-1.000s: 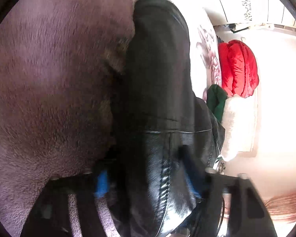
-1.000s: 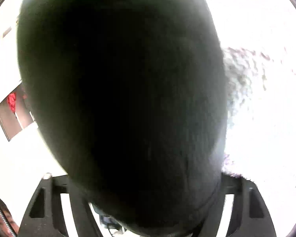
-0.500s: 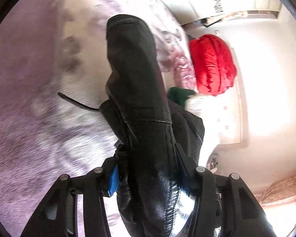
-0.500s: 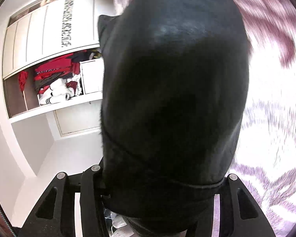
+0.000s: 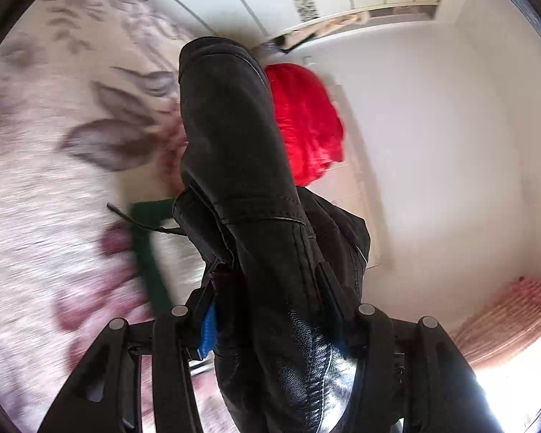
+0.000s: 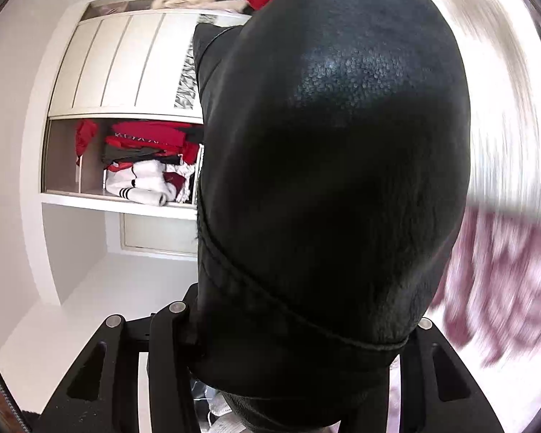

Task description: Fold large clothes

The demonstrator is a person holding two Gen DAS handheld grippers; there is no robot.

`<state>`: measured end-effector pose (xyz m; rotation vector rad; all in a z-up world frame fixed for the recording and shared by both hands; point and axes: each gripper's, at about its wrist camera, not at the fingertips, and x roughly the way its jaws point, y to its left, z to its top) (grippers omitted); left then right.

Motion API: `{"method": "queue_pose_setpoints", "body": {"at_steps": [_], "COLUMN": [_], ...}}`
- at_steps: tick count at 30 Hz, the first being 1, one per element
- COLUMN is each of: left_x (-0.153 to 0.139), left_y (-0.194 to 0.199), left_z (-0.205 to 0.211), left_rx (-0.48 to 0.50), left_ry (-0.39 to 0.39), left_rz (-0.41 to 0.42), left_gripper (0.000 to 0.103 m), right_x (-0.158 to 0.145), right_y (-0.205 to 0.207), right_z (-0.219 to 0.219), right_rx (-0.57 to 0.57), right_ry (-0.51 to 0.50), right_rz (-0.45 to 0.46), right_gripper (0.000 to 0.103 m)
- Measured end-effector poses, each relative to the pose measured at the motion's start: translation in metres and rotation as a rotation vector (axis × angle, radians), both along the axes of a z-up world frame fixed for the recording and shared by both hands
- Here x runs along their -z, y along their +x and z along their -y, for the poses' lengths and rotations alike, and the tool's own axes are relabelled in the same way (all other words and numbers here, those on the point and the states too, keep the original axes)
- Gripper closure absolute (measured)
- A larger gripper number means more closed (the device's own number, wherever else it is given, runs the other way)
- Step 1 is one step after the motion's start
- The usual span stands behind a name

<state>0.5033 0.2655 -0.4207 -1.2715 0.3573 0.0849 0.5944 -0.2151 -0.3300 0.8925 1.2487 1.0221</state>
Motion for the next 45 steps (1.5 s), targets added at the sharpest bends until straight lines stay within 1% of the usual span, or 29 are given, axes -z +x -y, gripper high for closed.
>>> {"method": "queue_pose_setpoints", "body": {"at_steps": [1,2,5,7,9,11,13,14,15,17,18,19,20,23,24,25,27,29,31,32,33,34,35,37,38,39,40,42,45], "left_x": [-0.002,-0.002,0.013,0.033,0.056,0.088,0.126,0.137,0.143,0.145,0.143,0.14,0.135,0.114,0.104,0.095,0.081,0.069,0.052,0.038,0.029,0.028,0.011,-0.003,-0.011,-0.019,-0.033,-0.052,-0.088], "left_y": [0.022,0.03,0.075,0.102,0.115,0.134,0.147,0.149,0.15,0.153,0.155,0.156,0.159,0.164,0.164,0.163,0.164,0.171,0.177,0.176,0.175,0.174,0.164,0.152,0.144,0.135,0.124,0.104,0.076], "left_z": [0.002,0.003,0.013,0.02,0.026,0.03,0.032,0.031,0.029,0.02,0.017,0.013,0.01,0.004,0.002,-0.001,-0.006,-0.01,0.003,0.004,0.006,0.016,0.029,0.035,0.036,0.034,0.034,0.033,0.037], "left_rx": [-0.002,-0.003,-0.011,-0.008,0.003,0.022,0.066,0.084,0.102,0.175,0.208,0.237,0.271,0.336,0.334,0.319,0.324,0.349,0.388,0.403,0.424,0.449,0.474,0.517,0.528,0.54,0.56,0.575,0.599], "left_ry": [-0.006,-0.009,-0.018,-0.028,-0.026,-0.024,-0.014,-0.012,-0.004,0.021,0.029,0.036,0.045,0.127,0.173,0.221,0.285,0.372,0.479,0.567,0.631,0.686,0.775,0.862,0.908,0.941,0.961,1.0,1.057], "left_rz": [0.024,0.037,0.068,0.07,0.054,0.02,-0.048,-0.065,-0.073,-0.07,-0.075,-0.086,-0.105,-0.171,-0.18,-0.188,-0.213,-0.275,-0.311,-0.339,-0.352,-0.363,-0.398,-0.419,-0.439,-0.455,-0.452,-0.444,-0.432], "left_gripper": [0.058,0.058,0.058,0.058,0.057,0.057,0.057,0.056,0.05,0.048,0.046,0.043,0.042,0.028,0.014,0.004,0.004,0.004,0.004,0.004,0.004,0.004,0.004,0.004,0.004,0.004,0.004,0.004,0.004], "right_x": [-0.006,-0.015,-0.025,-0.019,-0.004,0.031,0.073,0.091,0.108,0.121,0.118,0.114,0.109,0.087,0.077,0.065,0.044,0.025,0.008,0.008,-0.001,-0.012,-0.024,-0.042,-0.038,-0.051,-0.051,-0.071,-0.117], "right_y": [0.01,0.032,0.096,0.132,0.166,0.184,0.197,0.201,0.202,0.2,0.2,0.199,0.197,0.185,0.18,0.176,0.162,0.141,0.12,0.108,0.104,0.094,0.08,0.056,0.023,0.003,-0.013,-0.039,-0.085], "right_z": [0.005,0.007,0.014,0.015,0.013,-0.007,-0.024,-0.026,-0.034,-0.043,-0.044,-0.046,-0.047,-0.052,-0.054,-0.057,-0.055,-0.049,-0.048,-0.039,-0.039,-0.047,-0.061,-0.074,-0.058,-0.068,-0.051,-0.034,-0.03], "right_rx": [-0.004,-0.017,-0.052,-0.086,-0.115,-0.149,-0.171,-0.174,-0.175,-0.181,-0.184,-0.182,-0.172,-0.124,-0.095,-0.054,0.047,0.156,0.238,0.262,0.289,0.308,0.329,0.379,0.401,0.433,0.45,0.489,0.532], "right_ry": [-0.006,-0.014,-0.051,-0.079,-0.094,-0.127,-0.157,-0.167,-0.178,-0.187,-0.19,-0.206,-0.241,-0.391,-0.453,-0.488,-0.616,-0.801,-0.982,-1.062,-1.145,-1.207,-1.241,-1.258,-1.265,-1.299,-1.318,-1.337,-1.328], "right_rz": [0.013,0.03,0.063,0.068,0.044,-0.003,-0.071,-0.117,-0.156,-0.19,-0.185,-0.178,-0.166,-0.129,-0.109,-0.086,-0.01,0.077,0.16,0.189,0.214,0.236,0.245,0.236,0.235,0.238,0.244,0.244,0.236], "right_gripper": [0.054,0.054,0.054,0.054,0.054,0.054,0.053,0.051,0.049,0.042,0.041,0.035,0.03,0.02,0.018,0.016,0.015,0.012,0.012,0.011,0.011,0.011,0.011,0.011,0.011,0.011,0.011,0.011,0.011]}}
